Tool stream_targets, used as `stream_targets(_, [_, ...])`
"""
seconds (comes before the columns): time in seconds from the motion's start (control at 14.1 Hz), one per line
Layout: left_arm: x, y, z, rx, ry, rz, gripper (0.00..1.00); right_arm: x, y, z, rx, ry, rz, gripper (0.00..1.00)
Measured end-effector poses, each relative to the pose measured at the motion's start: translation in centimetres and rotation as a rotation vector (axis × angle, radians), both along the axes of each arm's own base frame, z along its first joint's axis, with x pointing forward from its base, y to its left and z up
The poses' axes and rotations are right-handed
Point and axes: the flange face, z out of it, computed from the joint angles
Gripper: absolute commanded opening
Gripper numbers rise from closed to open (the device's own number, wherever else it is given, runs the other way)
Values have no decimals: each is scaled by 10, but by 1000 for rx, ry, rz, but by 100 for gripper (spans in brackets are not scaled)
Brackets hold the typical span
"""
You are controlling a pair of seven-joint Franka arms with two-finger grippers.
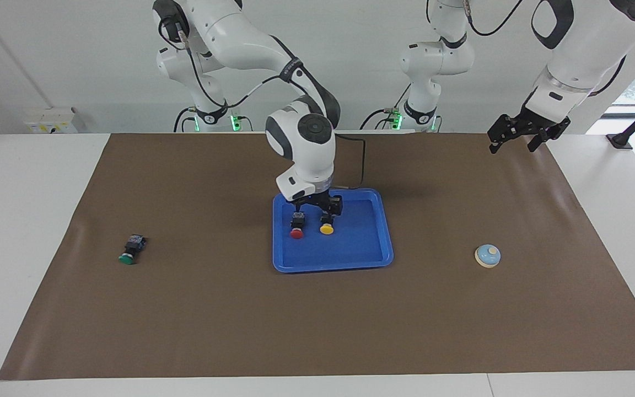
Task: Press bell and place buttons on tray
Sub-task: 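Withdraw the right gripper and grasp the green-capped button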
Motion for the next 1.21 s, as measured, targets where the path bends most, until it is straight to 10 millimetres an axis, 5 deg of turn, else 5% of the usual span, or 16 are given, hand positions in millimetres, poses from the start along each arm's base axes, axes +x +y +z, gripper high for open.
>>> stream_targets(0.21, [0,0,0,0,0,0,100,33,-89,39,-8,-10,-12,100])
stream_targets(0.43, [0,0,0,0,0,0,100,59,-192,51,-15,6,24,100])
stream_targets(0.85, [0,0,0,0,0,0,100,69,-373,27,-62,41,120,100])
stream_targets(1.21, [0,0,0,0,0,0,100,47,-463,-21,-59,-2,116,100])
